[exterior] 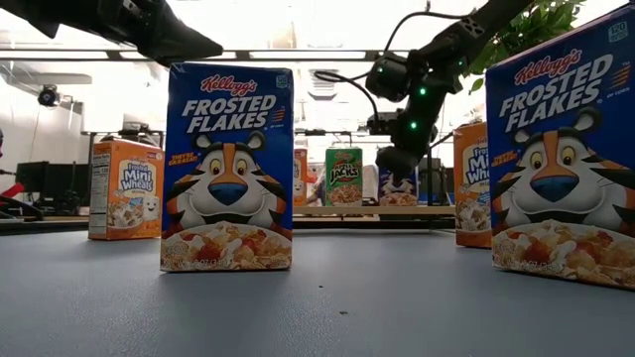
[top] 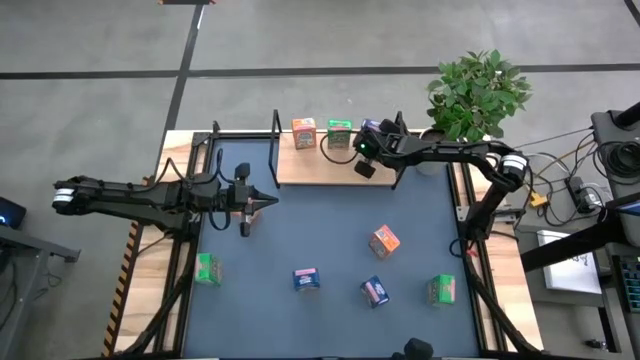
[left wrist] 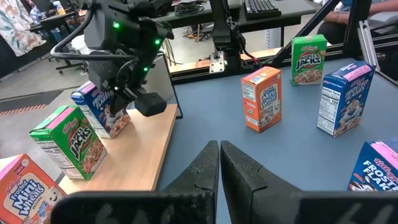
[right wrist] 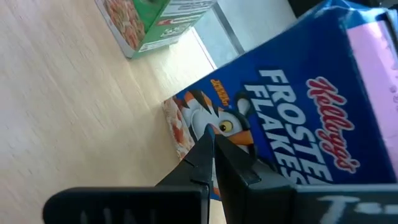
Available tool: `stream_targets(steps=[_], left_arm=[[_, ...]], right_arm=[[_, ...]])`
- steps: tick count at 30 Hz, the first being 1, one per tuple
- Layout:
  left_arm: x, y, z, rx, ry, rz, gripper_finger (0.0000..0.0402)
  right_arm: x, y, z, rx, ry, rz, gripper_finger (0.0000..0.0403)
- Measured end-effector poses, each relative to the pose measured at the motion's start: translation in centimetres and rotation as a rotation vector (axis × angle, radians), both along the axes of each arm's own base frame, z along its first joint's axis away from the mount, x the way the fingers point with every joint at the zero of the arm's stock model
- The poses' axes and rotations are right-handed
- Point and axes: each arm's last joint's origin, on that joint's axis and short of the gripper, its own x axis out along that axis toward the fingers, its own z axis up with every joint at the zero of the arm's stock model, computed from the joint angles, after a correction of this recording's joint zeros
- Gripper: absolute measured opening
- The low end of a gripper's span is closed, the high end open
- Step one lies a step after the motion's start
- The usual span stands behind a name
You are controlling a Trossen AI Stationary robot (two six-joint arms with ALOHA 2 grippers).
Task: Stack cereal on shelf
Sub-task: Put the top center blue cereal box on the shelf
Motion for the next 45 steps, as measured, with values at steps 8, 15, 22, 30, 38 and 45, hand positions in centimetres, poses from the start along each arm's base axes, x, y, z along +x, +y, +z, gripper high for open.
stream_targets(steps=[8,15,22,30,38,45], left_arm=[[0.0,0.0,-0.1,0.0,0.006,0.0,0.0],[0.0,0.0,-0.1,0.0,0.006,0.0,0.0],[0.0,0.0,-0.1,0.0,0.006,0.0,0.0],[0.0,0.0,-0.1,0.0,0.005,0.0,0.0],[0.0,0.0,0.0,0.0,0.005,0.0,0.0],[0.0,0.0,0.0,0.0,0.005,0.0,0.0]], right_arm=[[-0.4,0.1,0.4,0.001,0.028,0.017,0.0009],[-0.7,-0.3,0.4,-0.011,0.058,0.007,0.0009],[-1.1,-0.9,0.3,-0.005,0.056,-0.008,0.0009],[-0.7,-0.8,0.4,0.041,-0.017,0.013,0.0009],[-0.6,-1.1,0.5,0.023,-0.039,0.008,0.0009],[-0.6,-1.2,0.6,0.016,-0.046,0.011,0.0009]])
